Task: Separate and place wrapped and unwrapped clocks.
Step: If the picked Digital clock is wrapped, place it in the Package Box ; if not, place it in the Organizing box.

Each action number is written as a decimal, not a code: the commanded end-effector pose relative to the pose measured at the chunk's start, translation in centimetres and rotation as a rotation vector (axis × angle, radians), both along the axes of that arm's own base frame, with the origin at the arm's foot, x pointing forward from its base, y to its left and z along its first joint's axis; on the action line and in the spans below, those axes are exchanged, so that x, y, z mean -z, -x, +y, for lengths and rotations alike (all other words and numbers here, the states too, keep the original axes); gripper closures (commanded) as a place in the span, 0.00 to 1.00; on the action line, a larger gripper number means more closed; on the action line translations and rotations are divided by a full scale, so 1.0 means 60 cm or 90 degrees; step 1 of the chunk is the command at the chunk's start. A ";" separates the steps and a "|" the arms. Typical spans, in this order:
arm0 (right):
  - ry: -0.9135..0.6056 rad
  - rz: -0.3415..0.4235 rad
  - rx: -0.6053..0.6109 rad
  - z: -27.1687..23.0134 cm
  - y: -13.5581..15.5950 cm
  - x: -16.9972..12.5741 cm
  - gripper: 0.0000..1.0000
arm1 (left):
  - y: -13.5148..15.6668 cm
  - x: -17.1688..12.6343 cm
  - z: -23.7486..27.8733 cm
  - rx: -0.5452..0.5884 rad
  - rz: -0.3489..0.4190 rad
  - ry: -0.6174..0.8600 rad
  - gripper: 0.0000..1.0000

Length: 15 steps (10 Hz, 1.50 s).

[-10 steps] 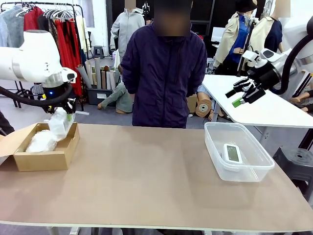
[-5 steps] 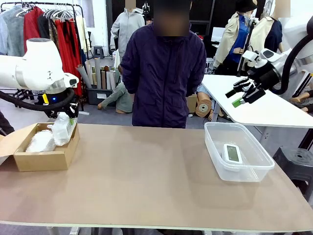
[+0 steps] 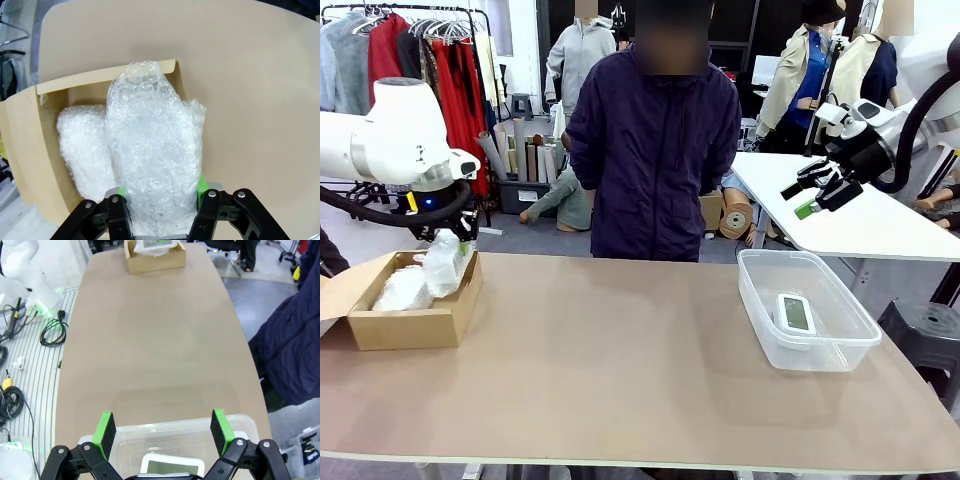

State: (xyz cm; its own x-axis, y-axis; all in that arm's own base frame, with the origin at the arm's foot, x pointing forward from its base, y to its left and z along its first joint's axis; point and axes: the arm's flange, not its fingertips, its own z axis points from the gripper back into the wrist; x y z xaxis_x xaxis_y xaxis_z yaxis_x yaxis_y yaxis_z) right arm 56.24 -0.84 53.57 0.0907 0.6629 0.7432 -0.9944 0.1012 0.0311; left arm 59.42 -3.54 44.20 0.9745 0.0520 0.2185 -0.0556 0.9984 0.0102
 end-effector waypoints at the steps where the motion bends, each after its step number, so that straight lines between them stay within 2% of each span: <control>1: 0.013 -0.015 -0.005 0.001 0.005 0.003 0.00 | -0.005 0.004 0.015 0.011 -0.011 -0.019 1.00; 7: 0.013 -0.015 -0.005 0.001 0.005 0.003 0.00 | -0.014 0.020 0.036 0.010 -0.030 -0.014 1.00; 10: 0.013 -0.015 -0.005 0.001 0.005 0.003 0.00 | -0.003 0.032 0.038 0.006 -0.016 -0.008 1.00; 15: 0.013 -0.015 -0.005 0.001 0.005 0.003 0.00 | -0.015 0.079 0.044 -0.002 0.022 -0.009 1.00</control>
